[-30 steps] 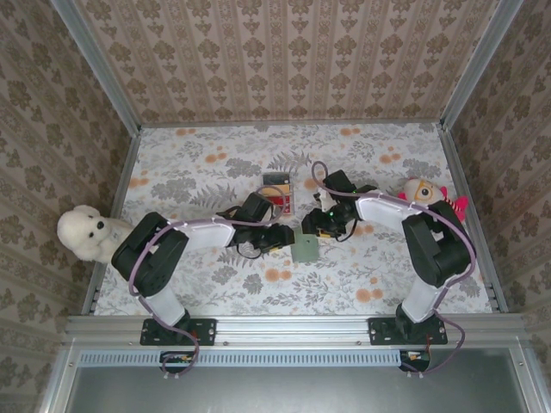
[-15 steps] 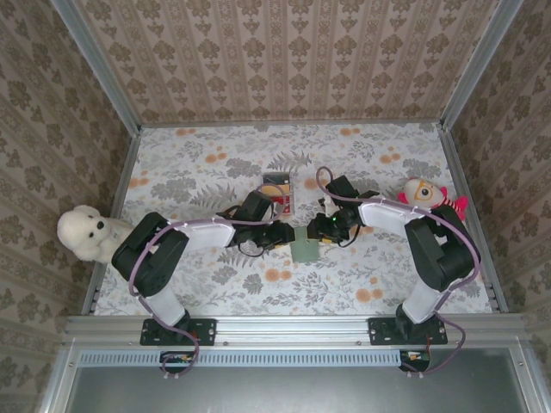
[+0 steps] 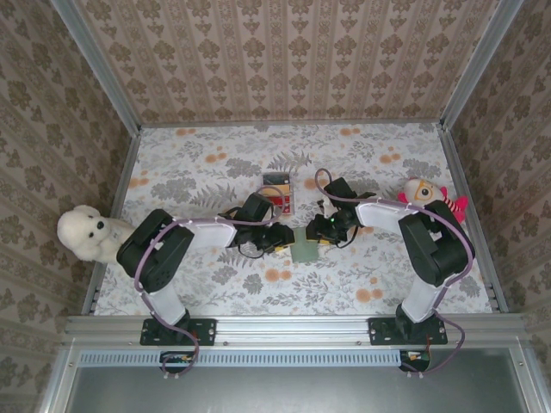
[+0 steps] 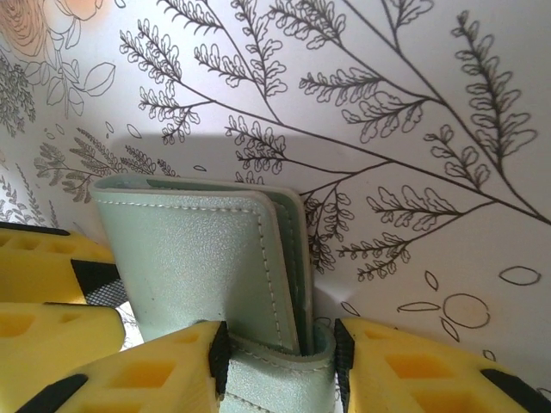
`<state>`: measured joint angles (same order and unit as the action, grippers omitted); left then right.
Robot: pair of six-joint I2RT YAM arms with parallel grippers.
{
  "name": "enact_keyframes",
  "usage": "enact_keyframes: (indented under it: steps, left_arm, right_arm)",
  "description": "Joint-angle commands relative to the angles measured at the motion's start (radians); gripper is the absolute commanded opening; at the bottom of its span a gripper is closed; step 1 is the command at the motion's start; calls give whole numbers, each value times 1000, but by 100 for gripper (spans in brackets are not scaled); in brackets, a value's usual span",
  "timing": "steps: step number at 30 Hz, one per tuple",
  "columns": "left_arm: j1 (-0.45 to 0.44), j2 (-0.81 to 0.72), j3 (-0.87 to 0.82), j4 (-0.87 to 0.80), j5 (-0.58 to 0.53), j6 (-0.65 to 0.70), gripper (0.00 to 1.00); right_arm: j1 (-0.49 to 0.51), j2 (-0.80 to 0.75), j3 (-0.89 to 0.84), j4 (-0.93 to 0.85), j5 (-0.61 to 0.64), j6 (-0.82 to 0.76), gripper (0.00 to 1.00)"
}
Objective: Take the credit cards out of the card holder
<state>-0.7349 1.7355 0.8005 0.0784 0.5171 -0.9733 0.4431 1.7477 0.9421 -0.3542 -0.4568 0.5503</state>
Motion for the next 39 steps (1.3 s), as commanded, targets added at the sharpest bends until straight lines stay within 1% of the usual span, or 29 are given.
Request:
enact_keyframes:
  steps: [1,5,8,12,16,17,18,20,24,26,29,32,36,39]
  left_arm:
    - [12,28,8,2,25,-4,36]
    - [17,49,6,35,46,-12,35]
    - [28,68,-9,112,91,-25,35]
    - [43,57,-25,181,117,-25,35]
    - [45,37,-45,250,120,-13,36]
    - [45,34,-50,269,155,-10,36]
    - [46,33,-53,291,165,-8,36]
    - [47,30,-63,326,178,-12,36]
    - [57,14,-104,461,217,-69,33]
    - [60,2,-115,494,224,-79,33]
    - [58,-11,-109,470,219,-63,33]
    - [54,-11,-108,467,228,-58,33]
    - [50,-20,-101,483,274,-73,33]
    - [46,-47,-92,431,279,-37,33]
  right_arm:
    - [13,33,-3,-11,-18,1,38]
    - [22,40,2,-17,-23,0,38]
    - [29,42,2,-14,-27,5,37]
    - [36,47,-8,17,-54,26,37]
    - [42,60,2,31,-72,37,37]
    - [42,61,3,33,-75,38,37]
    - [43,59,4,35,-76,39,37]
    - [43,59,9,32,-73,41,37]
    - [45,33,10,16,-32,43,37]
    - [45,15,6,20,-26,45,37]
    - [45,5,3,33,-35,51,38]
    - [45,1,-14,87,-75,74,38]
    - [43,-16,-46,187,-139,111,38]
    - [43,-27,-40,192,-143,109,38]
